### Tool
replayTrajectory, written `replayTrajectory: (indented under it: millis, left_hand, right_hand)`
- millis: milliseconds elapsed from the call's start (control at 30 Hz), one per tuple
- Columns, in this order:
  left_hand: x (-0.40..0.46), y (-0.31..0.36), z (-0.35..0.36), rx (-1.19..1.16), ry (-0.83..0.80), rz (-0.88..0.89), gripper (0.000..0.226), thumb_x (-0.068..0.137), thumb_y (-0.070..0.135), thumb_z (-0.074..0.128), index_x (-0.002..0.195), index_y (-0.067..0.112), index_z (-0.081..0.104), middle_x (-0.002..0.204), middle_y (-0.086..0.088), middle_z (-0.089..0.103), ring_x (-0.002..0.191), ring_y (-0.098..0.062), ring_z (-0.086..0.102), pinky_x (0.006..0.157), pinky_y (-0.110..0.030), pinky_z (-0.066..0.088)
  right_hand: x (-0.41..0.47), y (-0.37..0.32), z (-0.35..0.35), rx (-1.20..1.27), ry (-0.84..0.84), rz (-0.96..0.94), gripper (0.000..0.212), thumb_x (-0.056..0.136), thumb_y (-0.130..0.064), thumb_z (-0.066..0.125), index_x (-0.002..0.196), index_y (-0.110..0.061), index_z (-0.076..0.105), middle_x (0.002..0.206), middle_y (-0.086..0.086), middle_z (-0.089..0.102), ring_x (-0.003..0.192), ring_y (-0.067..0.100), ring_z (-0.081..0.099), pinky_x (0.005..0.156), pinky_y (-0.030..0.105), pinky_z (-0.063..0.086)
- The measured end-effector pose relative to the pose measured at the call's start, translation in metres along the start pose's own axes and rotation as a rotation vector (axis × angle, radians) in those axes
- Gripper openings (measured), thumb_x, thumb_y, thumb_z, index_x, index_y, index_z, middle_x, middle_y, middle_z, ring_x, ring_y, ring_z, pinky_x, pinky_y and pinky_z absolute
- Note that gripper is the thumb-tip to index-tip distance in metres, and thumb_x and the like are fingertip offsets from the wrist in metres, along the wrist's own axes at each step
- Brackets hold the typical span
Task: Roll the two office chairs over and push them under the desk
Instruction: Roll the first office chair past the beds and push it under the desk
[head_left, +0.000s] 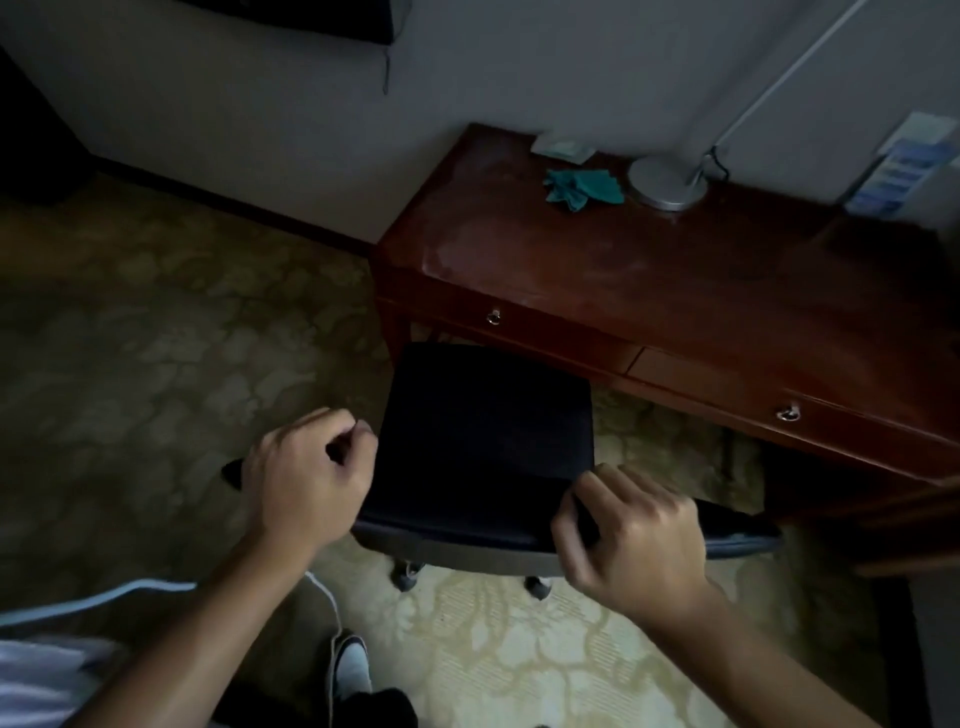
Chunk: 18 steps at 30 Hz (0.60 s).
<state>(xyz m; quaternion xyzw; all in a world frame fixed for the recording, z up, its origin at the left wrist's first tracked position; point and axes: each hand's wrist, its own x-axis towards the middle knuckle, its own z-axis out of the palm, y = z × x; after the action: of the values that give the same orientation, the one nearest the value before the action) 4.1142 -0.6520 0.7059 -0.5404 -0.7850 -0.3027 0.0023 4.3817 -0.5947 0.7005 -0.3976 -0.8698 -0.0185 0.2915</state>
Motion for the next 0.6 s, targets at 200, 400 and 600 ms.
replayTrajectory:
  millis: [200,400,600]
  left_hand:
    - [0.038,0.004,0.019,0.071,-0.046,-0.099,0.036,0.082,0.034,0.049,0.055,0.011,0.053,0.047,-0.002,0.053,0.050,-0.030,0.052,0.044,-0.031,0.031]
    - [0.097,0.007,0.041,0.104,-0.222,-0.181,0.036,0.089,0.030,0.055,0.062,0.008,0.060,0.063,-0.011,0.064,0.069,-0.037,0.060,0.062,-0.045,0.051]
    - [0.161,0.008,0.068,0.103,-0.238,-0.119,0.041,0.091,0.030,0.052,0.055,0.009,0.051,0.054,-0.008,0.053,0.059,-0.032,0.057,0.055,-0.040,0.047]
  right_hand:
    - [0.028,0.022,0.012,0.006,0.029,0.003,0.031,0.087,-0.025,0.047,0.057,-0.018,0.050,0.051,-0.005,0.046,0.042,0.012,0.039,0.050,0.019,0.019]
    - [0.068,0.041,0.028,0.003,-0.026,0.030,0.031,0.085,-0.025,0.053,0.055,-0.017,0.052,0.049,-0.004,0.048,0.040,0.014,0.044,0.044,0.019,0.023]
    - [0.112,0.060,0.058,-0.048,-0.003,0.099,0.032,0.085,-0.027,0.053,0.055,-0.017,0.053,0.051,-0.001,0.053,0.042,0.019,0.051,0.042,0.021,0.025]
